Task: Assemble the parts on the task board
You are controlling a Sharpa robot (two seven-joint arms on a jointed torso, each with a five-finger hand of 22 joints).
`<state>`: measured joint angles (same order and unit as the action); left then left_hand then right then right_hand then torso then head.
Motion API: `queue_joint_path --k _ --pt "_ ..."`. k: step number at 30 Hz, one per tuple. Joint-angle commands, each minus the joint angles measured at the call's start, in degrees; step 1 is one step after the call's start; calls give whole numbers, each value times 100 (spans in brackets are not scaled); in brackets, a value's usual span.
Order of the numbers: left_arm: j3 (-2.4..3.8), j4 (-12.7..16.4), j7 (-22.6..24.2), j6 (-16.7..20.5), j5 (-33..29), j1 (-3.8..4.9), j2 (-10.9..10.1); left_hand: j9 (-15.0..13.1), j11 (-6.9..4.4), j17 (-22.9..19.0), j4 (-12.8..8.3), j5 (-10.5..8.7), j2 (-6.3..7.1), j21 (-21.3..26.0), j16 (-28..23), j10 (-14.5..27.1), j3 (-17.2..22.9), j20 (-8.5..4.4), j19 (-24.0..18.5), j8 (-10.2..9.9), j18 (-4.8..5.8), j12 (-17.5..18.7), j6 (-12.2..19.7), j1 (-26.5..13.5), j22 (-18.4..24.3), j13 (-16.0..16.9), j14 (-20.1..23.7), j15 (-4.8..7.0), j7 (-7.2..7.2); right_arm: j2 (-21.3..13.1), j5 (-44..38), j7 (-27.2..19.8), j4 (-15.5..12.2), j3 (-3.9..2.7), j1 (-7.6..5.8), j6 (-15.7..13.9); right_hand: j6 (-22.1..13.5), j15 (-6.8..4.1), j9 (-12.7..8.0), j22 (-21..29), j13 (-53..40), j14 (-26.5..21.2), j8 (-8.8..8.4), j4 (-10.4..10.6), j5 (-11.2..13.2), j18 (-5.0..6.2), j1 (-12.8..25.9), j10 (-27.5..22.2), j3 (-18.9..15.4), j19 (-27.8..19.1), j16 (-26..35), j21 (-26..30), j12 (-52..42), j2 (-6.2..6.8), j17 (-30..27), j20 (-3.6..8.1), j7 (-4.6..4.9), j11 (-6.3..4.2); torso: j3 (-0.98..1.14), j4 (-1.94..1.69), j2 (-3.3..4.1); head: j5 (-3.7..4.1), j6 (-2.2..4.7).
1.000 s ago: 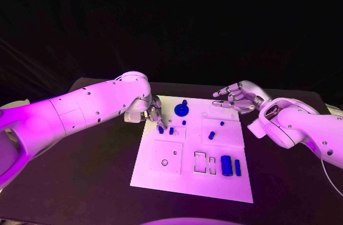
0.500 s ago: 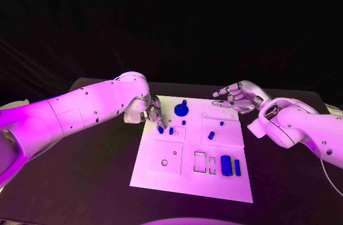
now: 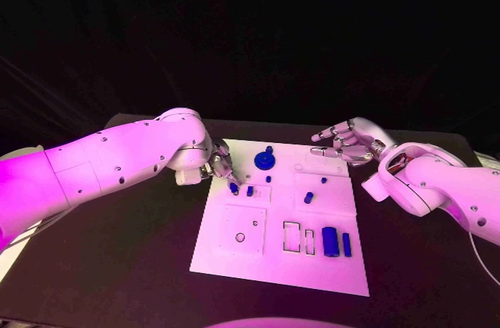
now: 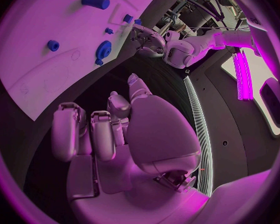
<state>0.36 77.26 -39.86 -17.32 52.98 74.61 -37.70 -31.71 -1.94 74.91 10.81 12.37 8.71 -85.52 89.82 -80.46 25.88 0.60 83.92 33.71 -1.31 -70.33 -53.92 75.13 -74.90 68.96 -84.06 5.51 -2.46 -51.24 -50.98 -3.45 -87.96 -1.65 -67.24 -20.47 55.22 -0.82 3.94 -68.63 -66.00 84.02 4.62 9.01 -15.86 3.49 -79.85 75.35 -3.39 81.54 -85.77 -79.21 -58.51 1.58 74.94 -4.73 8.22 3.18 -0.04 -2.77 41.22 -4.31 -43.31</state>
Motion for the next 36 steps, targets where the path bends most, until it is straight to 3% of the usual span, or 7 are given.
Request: queue_joint_path --k 1,6,9,15,18,27,36 --pt "-2 297 214 870 -58 -11 -185 -12 18 1509 -814 4 19 -13 18 -20 854 42 439 33 14 24 -18 -12 -1213 3 -594 -50 -16 -9 -40 -23 -9 0 3 33 29 -47 3 2 2 460 -5 5 -24 84 54 -28 -26 -21 15 21 -22 -11 943 15 1 -9 -3 -8 -1 -3 12" --pt "-7 688 480 1488 277 -81 -466 -17 18 1509 -836 0 44 -50 18 -37 885 41 454 44 24 6 -29 -25 -1239 18 -594 -51 -16 -23 -37 -27 -14 0 3 27 30 -47 3 6 5 459 -5 8 -25 85 59 -29 -29 -23 18 24 -20 -13 940 15 2 -9 -6 -8 -10 -14 23" --pt "-10 857 680 1965 521 -147 -579 -19 17 1509 -843 -2 54 -84 18 -51 901 41 468 49 33 -13 -36 -33 -1262 36 -594 -51 -15 -27 -35 -32 -14 0 3 21 30 -47 3 6 5 459 -5 8 -25 85 59 -29 -29 -23 18 24 -20 -13 940 15 2 -9 -7 -26 -29 -16 24" --pt "-62 992 992 2884 863 -269 -646 -23 13 1509 -857 -1 68 -131 18 -73 940 40 488 61 46 -37 -54 -47 -1295 58 -594 -48 -11 -19 -33 -44 -9 0 3 18 30 -47 3 6 5 459 -5 8 -25 85 59 -29 -29 -23 18 24 -20 -13 940 15 2 -9 0 -39 -57 -24 12" --pt "-84 1041 1033 3172 999 -341 -655 -25 12 1509 -862 -2 77 -142 18 -84 958 40 492 65 49 -51 -61 -55 -1302 71 -594 -47 -10 -21 -33 -47 -8 0 4 17 30 -47 3 6 5 459 -5 8 -25 85 59 -29 -29 -23 18 24 -20 -13 940 15 2 -9 -2 -31 -54 -16 10" --pt "-124 1212 890 3656 1380 -518 -709 -28 5 1509 -870 -2 95 -171 18 -105 1007 38 505 76 56 -69 -80 -79 -1322 86 -594 -41 -3 -43 -31 -49 -21 0 4 12 30 -47 3 6 5 459 -5 8 -25 85 59 -29 -29 -23 18 24 -20 -13 940 15 2 -9 5 -44 -52 -2 -5" --pt "-141 1482 787 3834 1446 -677 -895 -29 3 1509 -872 -2 100 -172 18 -112 1020 37 506 79 57 -76 -85 -86 -1323 93 -594 -40 -1 -67 -30 -46 -38 0 4 7 30 -47 3 6 5 459 -5 8 -25 85 59 -29 -29 -23 18 24 -20 -13 940 15 2 -9 3 -45 -59 -20 -30"
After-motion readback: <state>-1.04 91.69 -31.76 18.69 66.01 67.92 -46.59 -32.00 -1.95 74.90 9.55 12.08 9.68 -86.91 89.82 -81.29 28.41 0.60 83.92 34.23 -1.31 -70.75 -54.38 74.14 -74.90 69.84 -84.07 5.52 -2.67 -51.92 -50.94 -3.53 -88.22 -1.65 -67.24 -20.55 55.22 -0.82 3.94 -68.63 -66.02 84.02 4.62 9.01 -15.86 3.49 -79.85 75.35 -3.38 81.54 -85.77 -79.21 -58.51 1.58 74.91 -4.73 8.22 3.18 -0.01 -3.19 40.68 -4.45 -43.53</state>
